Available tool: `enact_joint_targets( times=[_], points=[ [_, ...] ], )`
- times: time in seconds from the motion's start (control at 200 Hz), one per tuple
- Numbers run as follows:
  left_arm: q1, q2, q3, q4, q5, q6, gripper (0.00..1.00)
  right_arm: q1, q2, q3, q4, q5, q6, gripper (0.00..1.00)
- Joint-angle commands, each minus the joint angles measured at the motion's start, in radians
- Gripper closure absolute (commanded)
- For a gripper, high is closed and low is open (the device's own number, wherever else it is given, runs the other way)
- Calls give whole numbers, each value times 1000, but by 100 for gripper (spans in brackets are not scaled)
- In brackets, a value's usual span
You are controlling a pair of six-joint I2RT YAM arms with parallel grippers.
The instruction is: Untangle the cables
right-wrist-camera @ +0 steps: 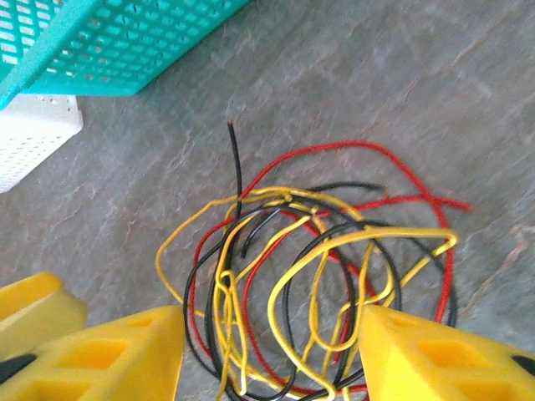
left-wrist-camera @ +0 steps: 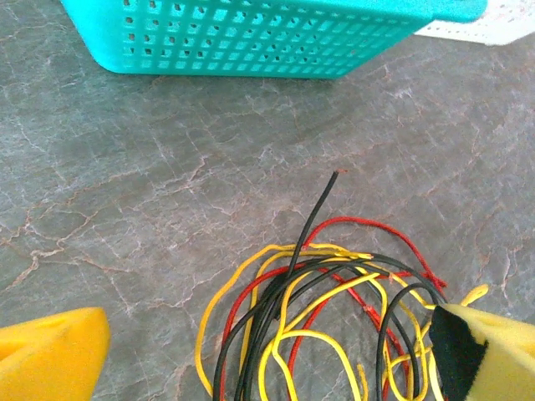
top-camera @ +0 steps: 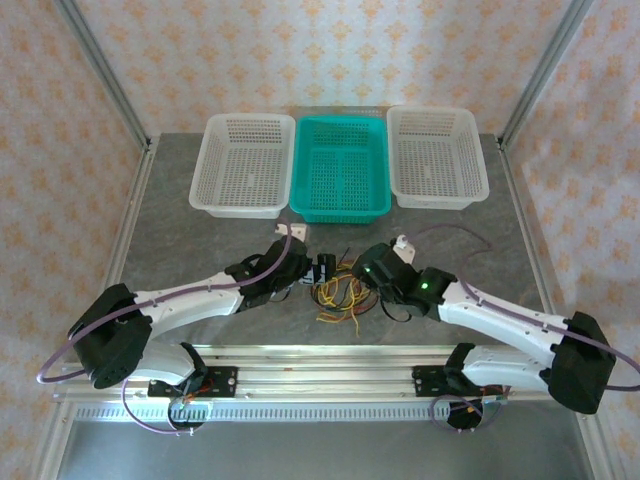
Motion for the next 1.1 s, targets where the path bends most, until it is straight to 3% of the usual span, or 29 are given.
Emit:
enact_joint_targets(
  times=[0.0,0.791,0.976,1.096],
  points=[
    [1,-7,-22,46,25,50,1,5,30,-13,35,-31,49,46],
    [4,-41,-77,53,-96,-73,1,-15,269,16,187,-27,-7,54],
    [11,-76,-112,99,-85,-58,1,-32,294,20,208,-27,-23,60],
    [9,-128,-158,143,-143,-35,1,-37,295,17,211,-26,-30,68]
  ],
)
